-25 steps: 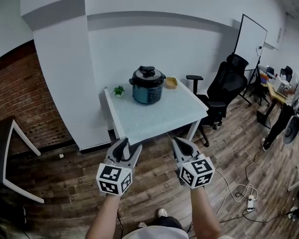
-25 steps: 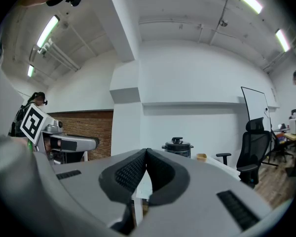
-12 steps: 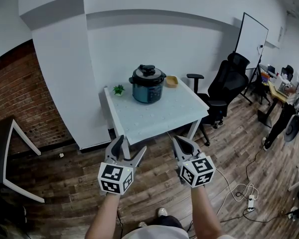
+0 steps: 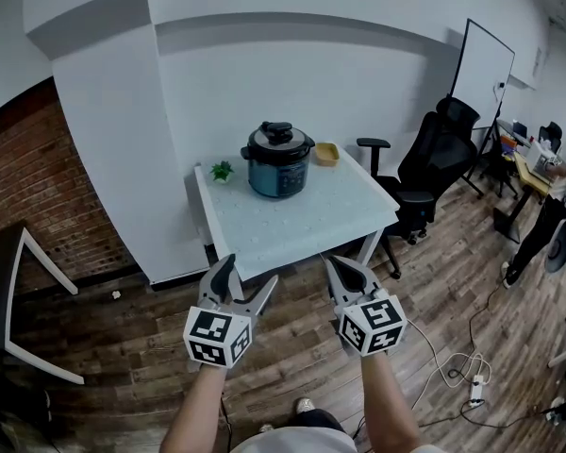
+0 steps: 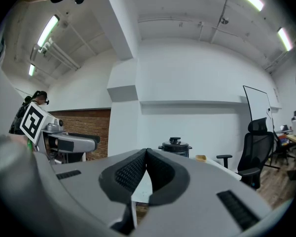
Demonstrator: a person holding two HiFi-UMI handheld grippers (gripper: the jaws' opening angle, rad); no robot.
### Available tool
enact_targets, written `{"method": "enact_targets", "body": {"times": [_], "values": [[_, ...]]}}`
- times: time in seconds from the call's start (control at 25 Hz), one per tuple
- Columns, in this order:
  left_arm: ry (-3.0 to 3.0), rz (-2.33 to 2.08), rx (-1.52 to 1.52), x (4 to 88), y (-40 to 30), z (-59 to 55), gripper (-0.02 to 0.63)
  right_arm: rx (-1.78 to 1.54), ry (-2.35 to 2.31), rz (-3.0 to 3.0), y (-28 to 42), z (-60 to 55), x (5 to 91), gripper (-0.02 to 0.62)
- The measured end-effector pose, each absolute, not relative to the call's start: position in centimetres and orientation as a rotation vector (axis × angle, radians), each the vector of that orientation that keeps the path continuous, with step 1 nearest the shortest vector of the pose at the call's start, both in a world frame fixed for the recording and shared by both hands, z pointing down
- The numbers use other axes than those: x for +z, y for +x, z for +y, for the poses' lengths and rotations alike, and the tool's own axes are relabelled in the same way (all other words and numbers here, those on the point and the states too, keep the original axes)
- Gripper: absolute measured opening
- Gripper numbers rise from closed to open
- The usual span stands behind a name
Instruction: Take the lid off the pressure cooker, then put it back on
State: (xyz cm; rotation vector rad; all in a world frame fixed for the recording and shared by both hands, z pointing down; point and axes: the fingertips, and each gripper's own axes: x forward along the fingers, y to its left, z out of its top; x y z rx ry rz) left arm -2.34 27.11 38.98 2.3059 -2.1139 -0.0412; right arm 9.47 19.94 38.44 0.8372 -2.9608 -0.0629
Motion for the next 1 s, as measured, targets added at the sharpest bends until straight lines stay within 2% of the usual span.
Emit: {"method": "enact_targets", "body": {"times": [0.56, 1.0], "values": [[2.214, -2.211, -0.008, 38.5, -2.9, 16.1, 0.337, -0.14, 0.771, -2.955, 8.9, 8.1, 38.4, 0.002], [2.152, -2.246, 0.013, 39.8, -9.5, 8.3, 0.337, -0.135, 0.784, -2.956, 4.5, -0.9, 38.9, 0.002]]}}
